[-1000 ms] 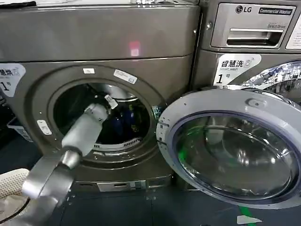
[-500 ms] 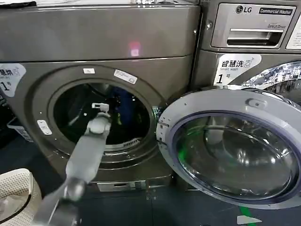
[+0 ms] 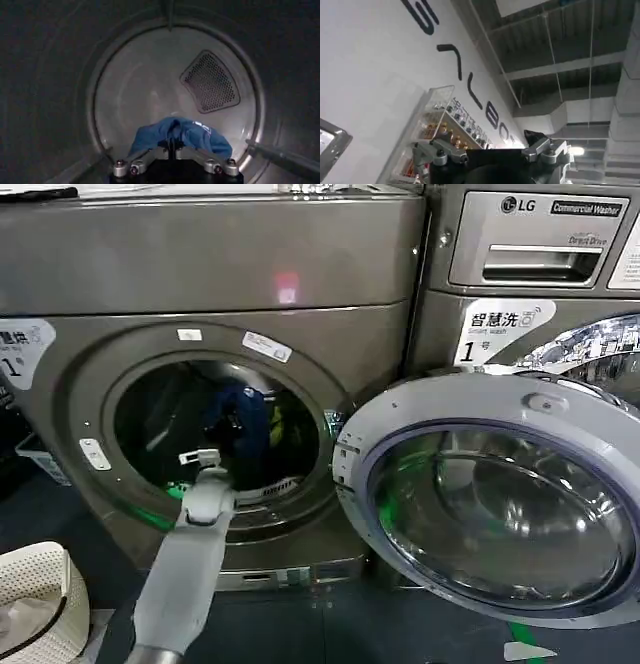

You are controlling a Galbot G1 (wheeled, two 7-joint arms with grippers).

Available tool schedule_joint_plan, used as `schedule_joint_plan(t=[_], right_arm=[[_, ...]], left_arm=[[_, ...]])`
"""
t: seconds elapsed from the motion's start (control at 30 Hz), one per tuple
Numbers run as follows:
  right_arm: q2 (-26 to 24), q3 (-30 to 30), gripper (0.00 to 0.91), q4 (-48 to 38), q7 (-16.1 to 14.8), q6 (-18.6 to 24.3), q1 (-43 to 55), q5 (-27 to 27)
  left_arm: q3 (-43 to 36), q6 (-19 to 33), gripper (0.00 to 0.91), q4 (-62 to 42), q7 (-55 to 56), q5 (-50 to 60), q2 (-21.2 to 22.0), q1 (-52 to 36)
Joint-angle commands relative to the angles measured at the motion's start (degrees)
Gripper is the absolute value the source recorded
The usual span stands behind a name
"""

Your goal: Grasp the clothes from the dryer.

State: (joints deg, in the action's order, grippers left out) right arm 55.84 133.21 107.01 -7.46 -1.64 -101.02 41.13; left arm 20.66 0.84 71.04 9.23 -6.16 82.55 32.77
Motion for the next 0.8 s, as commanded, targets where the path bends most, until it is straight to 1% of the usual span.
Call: schedule_joint_plan(t=[0.03,0.33,0.8], right_arm=[[0.04,0.38,0.907,0.42,0.12,0.27,-0.22,0.38],[0.02,0.63,0.907,1.00,-0.27,-0.18,-0.23,0.33],[-0.23,0.83,0.907,1.21,-0.83,-0.52,-0.45,0.25]], left_arm=[[0.53,0.09,0.000,3.79,1.06,0.94,0.59,3.69],[0.47,-0.39,0.000,6.70,1.02,0.05,-0.44,5.94],[0.33,-0.60,0.000,6.66,0.96,0.08,-0.29,5.82]])
